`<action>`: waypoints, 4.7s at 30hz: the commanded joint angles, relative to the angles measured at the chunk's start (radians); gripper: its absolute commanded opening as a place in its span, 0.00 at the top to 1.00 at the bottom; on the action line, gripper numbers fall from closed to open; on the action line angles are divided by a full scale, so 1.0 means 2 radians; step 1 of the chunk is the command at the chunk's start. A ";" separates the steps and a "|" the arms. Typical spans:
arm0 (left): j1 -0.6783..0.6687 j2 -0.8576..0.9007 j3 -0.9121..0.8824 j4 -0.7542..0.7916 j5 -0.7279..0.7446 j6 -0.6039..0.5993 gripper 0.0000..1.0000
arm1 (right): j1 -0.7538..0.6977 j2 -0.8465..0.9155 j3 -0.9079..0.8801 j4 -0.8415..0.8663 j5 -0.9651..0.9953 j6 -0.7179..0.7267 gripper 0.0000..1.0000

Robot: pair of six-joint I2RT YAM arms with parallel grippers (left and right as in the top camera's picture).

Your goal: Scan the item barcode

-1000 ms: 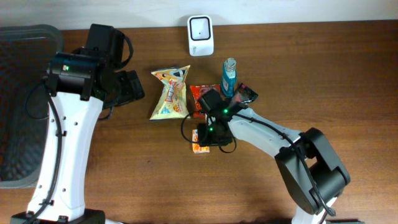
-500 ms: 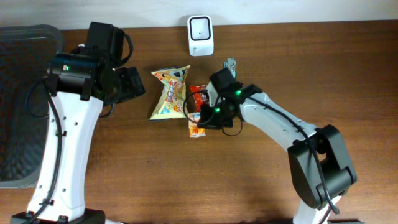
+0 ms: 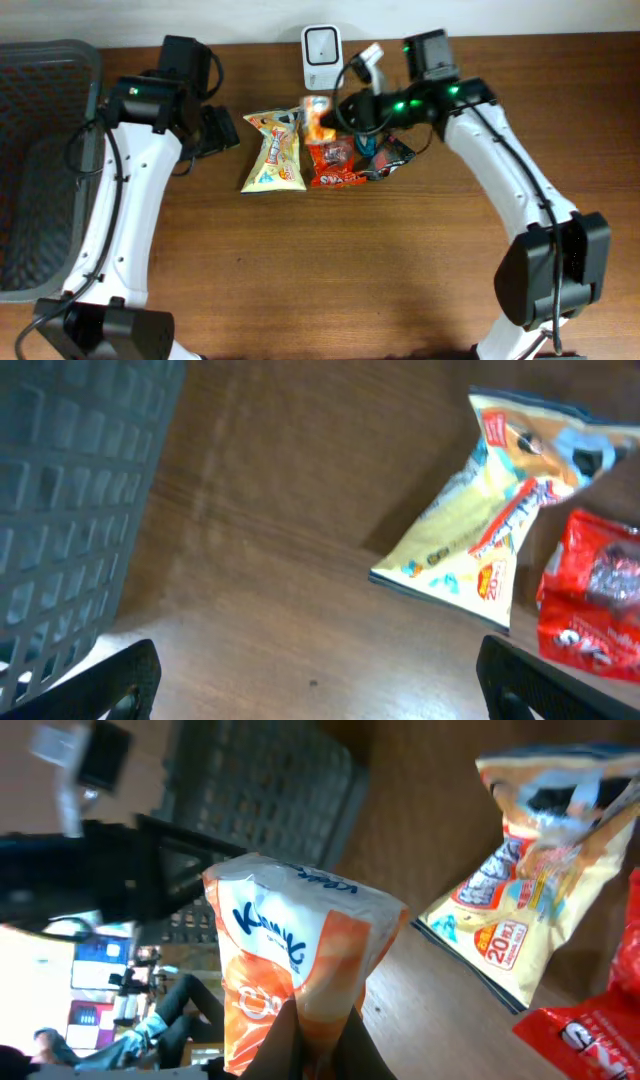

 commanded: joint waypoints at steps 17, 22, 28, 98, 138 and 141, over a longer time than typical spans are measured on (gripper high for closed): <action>0.050 0.003 -0.002 0.014 0.031 -0.005 0.01 | -0.004 -0.014 0.011 0.452 -0.174 0.338 0.96; 0.050 0.003 -0.002 0.014 0.031 -0.005 0.01 | -0.004 -0.014 0.011 0.452 -0.172 0.338 0.96; 0.050 0.003 -0.002 0.014 0.031 -0.005 0.01 | -0.004 -0.014 0.011 0.452 -0.175 0.318 0.96; 0.050 0.003 -0.002 0.014 0.031 -0.004 0.01 | -0.041 0.090 0.193 0.285 0.834 -0.199 0.96; 0.050 0.003 -0.002 0.014 0.031 -0.005 0.01 | -0.537 0.119 0.139 -0.005 0.516 -0.035 0.01; 0.050 0.003 -0.002 0.014 0.031 -0.005 0.01 | -0.502 0.074 0.151 0.003 0.309 -0.032 0.01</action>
